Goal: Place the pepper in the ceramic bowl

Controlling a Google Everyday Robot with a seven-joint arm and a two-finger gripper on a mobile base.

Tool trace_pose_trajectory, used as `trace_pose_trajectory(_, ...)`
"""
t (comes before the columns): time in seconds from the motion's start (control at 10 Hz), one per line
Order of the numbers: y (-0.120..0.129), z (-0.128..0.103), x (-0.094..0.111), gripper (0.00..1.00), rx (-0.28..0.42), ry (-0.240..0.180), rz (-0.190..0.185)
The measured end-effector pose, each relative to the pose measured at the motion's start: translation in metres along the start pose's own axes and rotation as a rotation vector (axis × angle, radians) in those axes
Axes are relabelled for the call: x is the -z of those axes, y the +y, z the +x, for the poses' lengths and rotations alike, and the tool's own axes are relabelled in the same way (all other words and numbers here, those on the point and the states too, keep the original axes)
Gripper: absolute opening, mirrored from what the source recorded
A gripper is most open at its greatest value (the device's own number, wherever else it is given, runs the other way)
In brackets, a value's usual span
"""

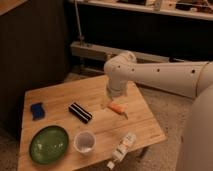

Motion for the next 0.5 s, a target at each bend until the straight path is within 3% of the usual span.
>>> trace_pose_trajectory(0.2,0.007,0.007,-0.043,0.8,0.025,0.007,-0.037)
trace_pose_trajectory(0.3,0.011,0.01,-0.067,0.8,0.046,0.009,-0.037)
trace_pose_trajectory(0.5,0.012,0.012,-0.089,0.8,0.058,-0.002,-0.016)
